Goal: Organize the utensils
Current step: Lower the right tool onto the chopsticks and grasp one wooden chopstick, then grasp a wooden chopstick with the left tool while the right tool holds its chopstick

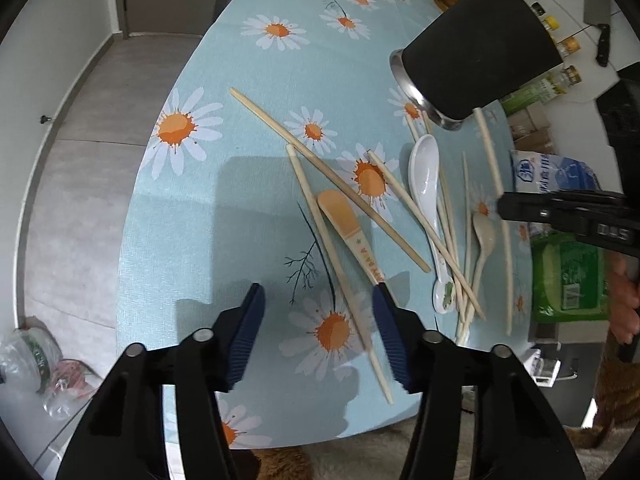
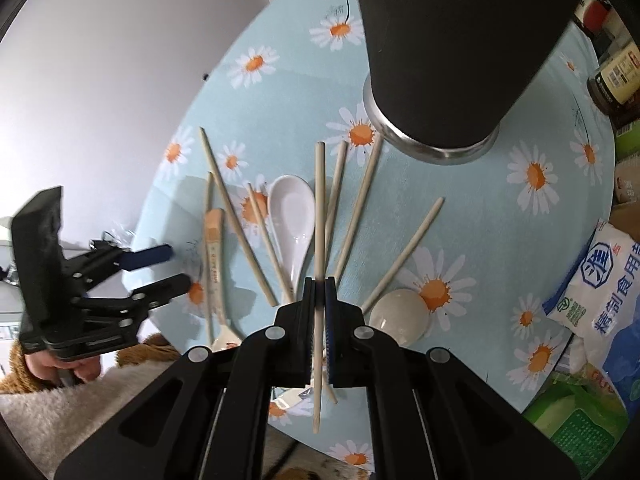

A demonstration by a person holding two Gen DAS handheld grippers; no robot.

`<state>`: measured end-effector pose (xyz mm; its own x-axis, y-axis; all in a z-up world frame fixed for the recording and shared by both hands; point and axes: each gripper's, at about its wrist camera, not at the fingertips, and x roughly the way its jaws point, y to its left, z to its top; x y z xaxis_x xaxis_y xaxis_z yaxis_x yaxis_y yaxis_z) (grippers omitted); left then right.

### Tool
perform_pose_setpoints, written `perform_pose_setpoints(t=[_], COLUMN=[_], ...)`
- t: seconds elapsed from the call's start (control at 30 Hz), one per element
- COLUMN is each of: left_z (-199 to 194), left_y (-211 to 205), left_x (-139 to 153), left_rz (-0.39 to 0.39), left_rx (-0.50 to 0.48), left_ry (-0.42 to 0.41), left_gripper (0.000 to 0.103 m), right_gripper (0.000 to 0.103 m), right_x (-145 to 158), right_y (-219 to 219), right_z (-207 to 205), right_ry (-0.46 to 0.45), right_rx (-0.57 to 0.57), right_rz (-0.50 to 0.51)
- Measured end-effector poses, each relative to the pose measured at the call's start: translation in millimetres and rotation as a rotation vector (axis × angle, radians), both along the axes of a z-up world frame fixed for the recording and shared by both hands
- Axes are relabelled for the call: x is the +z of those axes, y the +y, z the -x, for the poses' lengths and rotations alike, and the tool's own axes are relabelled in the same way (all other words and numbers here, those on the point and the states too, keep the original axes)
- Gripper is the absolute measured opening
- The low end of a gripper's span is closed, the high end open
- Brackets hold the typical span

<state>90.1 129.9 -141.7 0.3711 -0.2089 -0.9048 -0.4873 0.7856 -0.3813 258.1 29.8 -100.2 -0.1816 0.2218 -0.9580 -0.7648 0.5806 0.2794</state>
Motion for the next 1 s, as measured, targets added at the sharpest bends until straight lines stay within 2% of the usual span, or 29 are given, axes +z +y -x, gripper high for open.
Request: perform_pose_setpoints(t=[0.23, 0.3, 0.57, 0.77, 0.87, 1.0], left_z=[-14, -16, -34, -53, -54, -51], left_y=[-16, -18, -31, -45, -48, -51], left_x=[-1, -1, -3, -4, -3, -1], left_rz=[-0.090, -0.090, -0.159, -0.260, -0.269, -0.280], left_rx=[0.071, 0.086, 0.124, 0.107, 0.121, 0.147], left_ry=[0.106, 0.129, 0.209, 0.288, 0.296, 0.286], left_gripper=[0.037, 0.035, 0.034, 0.032, 0.032, 0.026], right_gripper=[0.006, 0.006, 0.006, 0.006, 0.006, 0.006], right_x=[11, 14, 21, 16, 16, 20], right_y=[-28, -32, -46, -56, -59, -64], right_z=[2, 3, 12, 7, 4, 1], right_ry=[0.019, 0.028, 0.066, 0.089, 0.097, 0.072], right_rx=[-0.025, -0.028, 0.004, 0.004, 0.003, 0.004], right_rz=[-0.107, -0.134, -0.216, -0.246, -0.257, -0.264])
